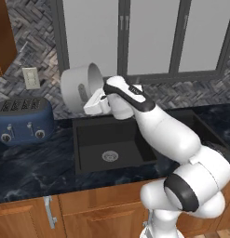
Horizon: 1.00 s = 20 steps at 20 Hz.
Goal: Dump the squash from the pot into the sink. Then turn on the water and wash the squash. Then turn off the water and put the squash back in the pot.
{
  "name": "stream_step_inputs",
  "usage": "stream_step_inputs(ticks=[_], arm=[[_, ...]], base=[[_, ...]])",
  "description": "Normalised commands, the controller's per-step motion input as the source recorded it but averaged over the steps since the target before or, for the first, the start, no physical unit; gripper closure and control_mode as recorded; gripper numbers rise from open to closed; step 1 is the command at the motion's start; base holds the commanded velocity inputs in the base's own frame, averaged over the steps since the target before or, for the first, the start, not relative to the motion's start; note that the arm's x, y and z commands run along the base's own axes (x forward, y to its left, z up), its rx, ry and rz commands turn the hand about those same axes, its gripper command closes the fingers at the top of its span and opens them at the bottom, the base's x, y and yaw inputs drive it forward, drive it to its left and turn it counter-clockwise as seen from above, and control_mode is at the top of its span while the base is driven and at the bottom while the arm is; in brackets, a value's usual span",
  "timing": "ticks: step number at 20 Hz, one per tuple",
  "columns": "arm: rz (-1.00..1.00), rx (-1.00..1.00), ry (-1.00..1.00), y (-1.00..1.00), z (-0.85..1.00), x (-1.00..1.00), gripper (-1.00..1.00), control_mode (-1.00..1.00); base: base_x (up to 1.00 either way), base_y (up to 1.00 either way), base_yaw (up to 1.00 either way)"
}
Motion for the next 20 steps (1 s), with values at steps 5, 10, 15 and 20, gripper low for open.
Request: stream_step_inputs(ticks=[5,10,15,20], arm=[[-0.07,0.13,0.00,0.00,-0.18,0.43,1.00,-1.00],[-0.04,0.12,0.00,0.00,-0.13,0.23,1.00,-1.00],[-0.03,0.10,0.01,0.00,-0.02,0.25,1.00,-1.00],[-0.02,0.10,0.03,0.00,-0.05,0.34,1.00,-1.00]], base=[[0.00,0.00,0.00],[0.00,0.00,0.00],[0.00,0.00,0.00],[0.00,0.00,0.00]])
